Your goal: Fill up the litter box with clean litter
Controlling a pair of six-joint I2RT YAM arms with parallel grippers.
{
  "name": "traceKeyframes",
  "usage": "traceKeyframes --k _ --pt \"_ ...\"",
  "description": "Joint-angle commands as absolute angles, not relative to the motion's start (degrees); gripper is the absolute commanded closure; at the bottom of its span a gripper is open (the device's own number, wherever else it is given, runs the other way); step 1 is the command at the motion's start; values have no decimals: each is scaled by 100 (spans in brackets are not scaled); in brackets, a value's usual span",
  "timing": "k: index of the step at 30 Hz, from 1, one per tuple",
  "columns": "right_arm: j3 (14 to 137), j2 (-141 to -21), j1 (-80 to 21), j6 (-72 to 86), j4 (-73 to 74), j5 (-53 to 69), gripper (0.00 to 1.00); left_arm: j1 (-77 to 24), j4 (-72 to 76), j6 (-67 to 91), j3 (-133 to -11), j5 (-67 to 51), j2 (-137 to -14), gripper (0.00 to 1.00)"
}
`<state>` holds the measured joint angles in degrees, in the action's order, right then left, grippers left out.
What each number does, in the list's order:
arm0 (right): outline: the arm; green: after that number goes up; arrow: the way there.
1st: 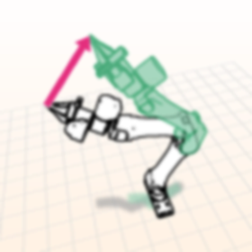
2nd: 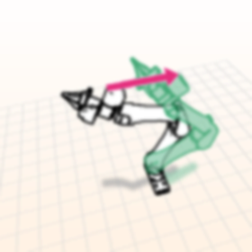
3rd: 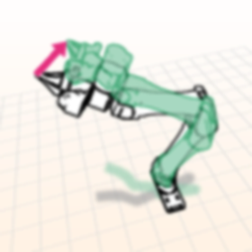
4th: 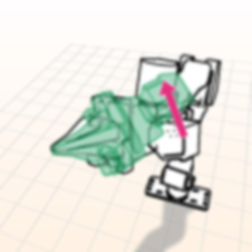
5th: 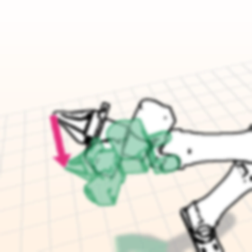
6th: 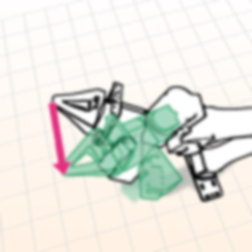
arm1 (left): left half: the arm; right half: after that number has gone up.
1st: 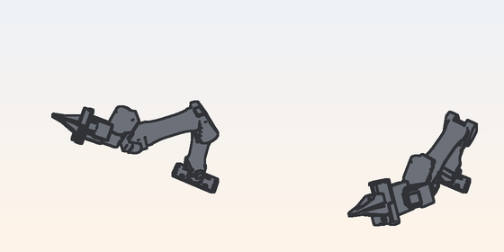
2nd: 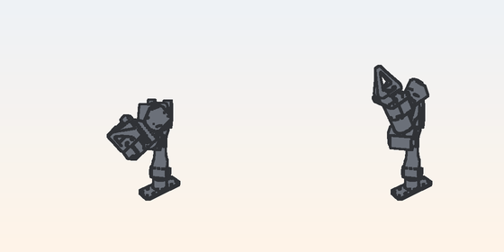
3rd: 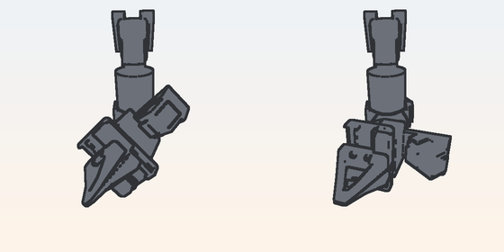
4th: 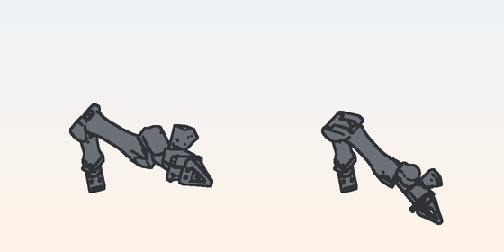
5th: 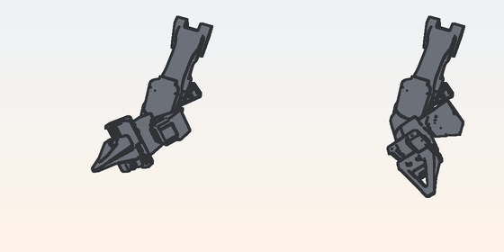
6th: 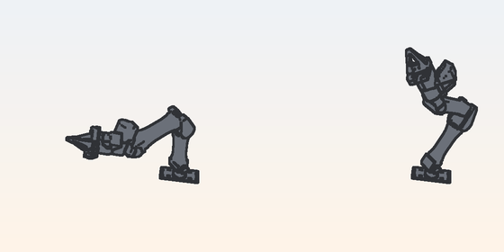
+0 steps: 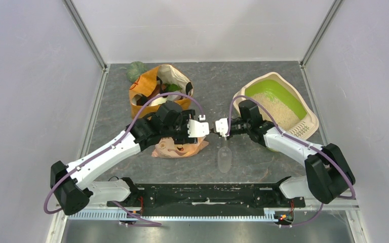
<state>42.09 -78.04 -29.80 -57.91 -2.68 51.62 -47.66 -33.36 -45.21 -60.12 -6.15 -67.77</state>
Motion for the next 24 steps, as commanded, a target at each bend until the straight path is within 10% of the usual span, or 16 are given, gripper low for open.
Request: traceKeyframes --k 1,12,24 --pt "4585 -7670 -3005 -5911 -405 5423 100 -4753 -3257 -4092 -6336 -926 -6533 21" --pt "4927 -8027 -3019 -5698 -230 5030 94 -4703 -2795 -3555 -6482 -539 -6076 19" --pt "5026 -7821 -3014 -5380 -10 4483 20 -4412 -3038 -2658 -7240 -471 -6325 15"
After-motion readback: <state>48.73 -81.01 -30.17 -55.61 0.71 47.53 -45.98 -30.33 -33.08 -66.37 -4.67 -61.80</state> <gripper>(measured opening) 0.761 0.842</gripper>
